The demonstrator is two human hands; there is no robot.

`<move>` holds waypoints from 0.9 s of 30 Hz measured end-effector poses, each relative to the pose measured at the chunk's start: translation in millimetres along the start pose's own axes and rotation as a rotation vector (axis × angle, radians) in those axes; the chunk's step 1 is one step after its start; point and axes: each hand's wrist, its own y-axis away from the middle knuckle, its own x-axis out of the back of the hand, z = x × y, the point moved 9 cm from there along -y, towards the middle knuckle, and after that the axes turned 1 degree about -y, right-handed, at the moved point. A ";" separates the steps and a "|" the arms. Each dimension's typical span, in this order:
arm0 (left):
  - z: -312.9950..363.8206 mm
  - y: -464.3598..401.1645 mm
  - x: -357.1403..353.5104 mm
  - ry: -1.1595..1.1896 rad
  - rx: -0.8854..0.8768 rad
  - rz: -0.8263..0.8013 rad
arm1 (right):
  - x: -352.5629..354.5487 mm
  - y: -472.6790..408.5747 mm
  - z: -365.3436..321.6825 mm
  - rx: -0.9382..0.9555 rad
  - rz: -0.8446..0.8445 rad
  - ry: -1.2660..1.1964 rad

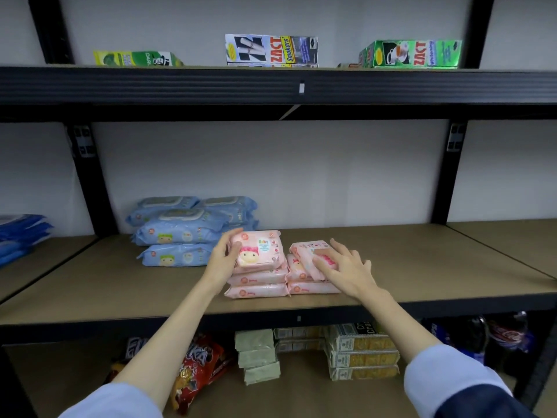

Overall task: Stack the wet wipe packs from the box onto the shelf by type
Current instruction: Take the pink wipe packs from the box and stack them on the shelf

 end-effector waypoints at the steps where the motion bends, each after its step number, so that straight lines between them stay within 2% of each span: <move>1: -6.8 -0.4 -4.2 -0.002 0.046 -0.044 | 2.4 -3.0 -0.5 0.002 0.005 -0.037; 4: -20.0 0.2 -13.4 -0.114 0.109 -0.175 | 11.4 -14.6 -3.4 0.003 -0.013 -0.205; 9: -39.1 -3.1 -11.8 -0.262 0.123 -0.293 | -2.1 -28.9 -1.4 0.012 -0.267 -0.183; 14: -45.9 -5.6 -8.0 -0.310 0.087 -0.305 | 10.3 -35.6 2.2 -0.022 -0.086 0.071; 16: -39.9 -1.5 -5.1 -0.415 0.089 -0.261 | 8.5 -37.6 0.6 -0.015 -0.092 0.023; 19: -22.5 1.9 -8.9 -0.592 -0.043 -0.191 | -1.0 -38.4 4.8 -0.042 -0.209 -0.258; 21: -18.4 2.2 -13.7 -0.554 -0.090 -0.233 | -0.7 -38.7 9.7 -0.074 -0.204 -0.298; 24: -21.5 -1.3 -12.4 -0.443 -0.096 -0.300 | 5.7 -39.5 19.7 -0.104 -0.125 -0.094; 27: -21.1 -2.9 -13.5 -0.411 -0.101 -0.337 | 10.0 -37.3 23.7 -0.113 -0.041 -0.029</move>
